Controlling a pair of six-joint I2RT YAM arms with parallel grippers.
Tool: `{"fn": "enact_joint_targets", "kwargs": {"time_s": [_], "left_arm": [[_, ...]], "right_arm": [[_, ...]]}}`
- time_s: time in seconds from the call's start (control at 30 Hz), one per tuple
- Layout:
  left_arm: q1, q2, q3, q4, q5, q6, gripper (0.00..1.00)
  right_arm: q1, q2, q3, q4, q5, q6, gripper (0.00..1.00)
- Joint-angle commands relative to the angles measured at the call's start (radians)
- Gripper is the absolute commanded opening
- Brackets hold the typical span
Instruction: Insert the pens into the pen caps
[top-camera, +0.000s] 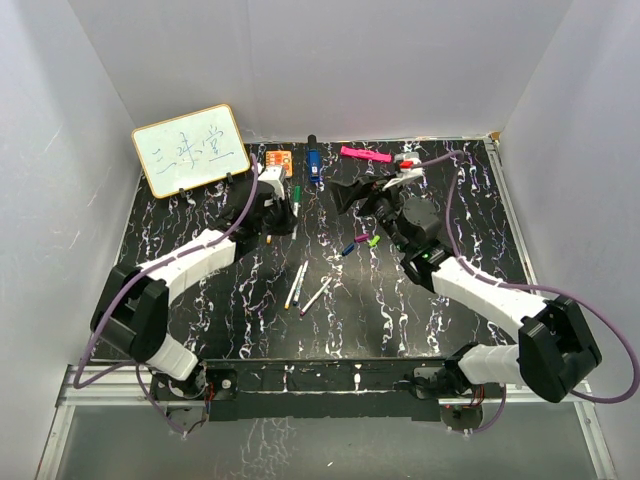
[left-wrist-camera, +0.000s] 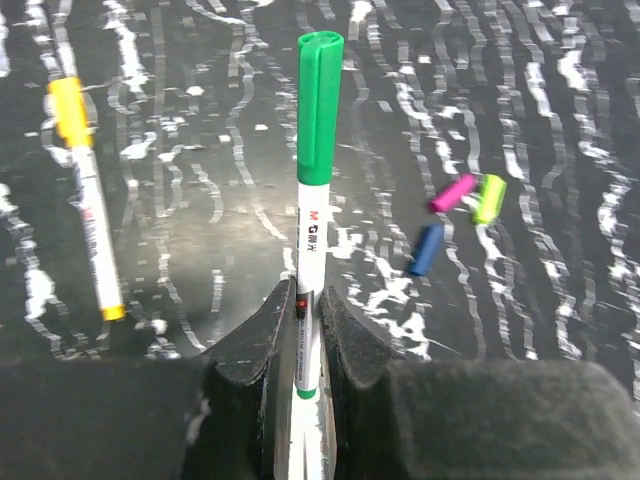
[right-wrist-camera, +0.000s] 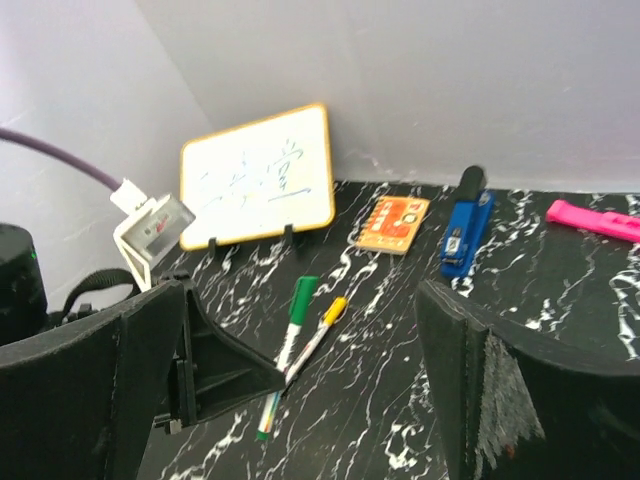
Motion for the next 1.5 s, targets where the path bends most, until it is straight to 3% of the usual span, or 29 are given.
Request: {"fn": "enact_joint_targets", "kwargs": {"time_s": [0.0, 0.2, 0.5, 0.93, 1.33, 1.47], "left_arm": [[0.034, 0.042, 0.088, -0.126, -0.126, 0.078, 0.0], [0.072, 0.164, 0.173, -0.193, -0.159, 0.112, 0.0], [0.092, 0.316, 0.294, -0.238, -0.154, 0.123, 0.0], [0.096, 0.471, 0.415, -0.348, -0.158, 0.125, 0.0], [0.096, 0.506, 0.443, -0.389, -0.19, 0.112, 0.14], [0.096, 0.499, 0.447, -0.383, -0.189, 0.106, 0.23]], "right_arm": [[-0.029, -0.037, 0.027, 0.013, 0.095, 0.005, 0.98], [-0.074, -0.022, 0.007, -0.007, 0.106, 0.069, 0.98], [-0.204, 0.015, -0.003, -0.035, -0.056, 0.234, 0.98], [-0.214, -0.032, -0.018, -0.118, 0.039, 0.174, 0.98], [-0.214, -0.004, -0.019, -0.138, 0.034, 0.175, 0.98], [-0.214, 0.002, -0.017, -0.141, 0.034, 0.174, 0.98]]}}
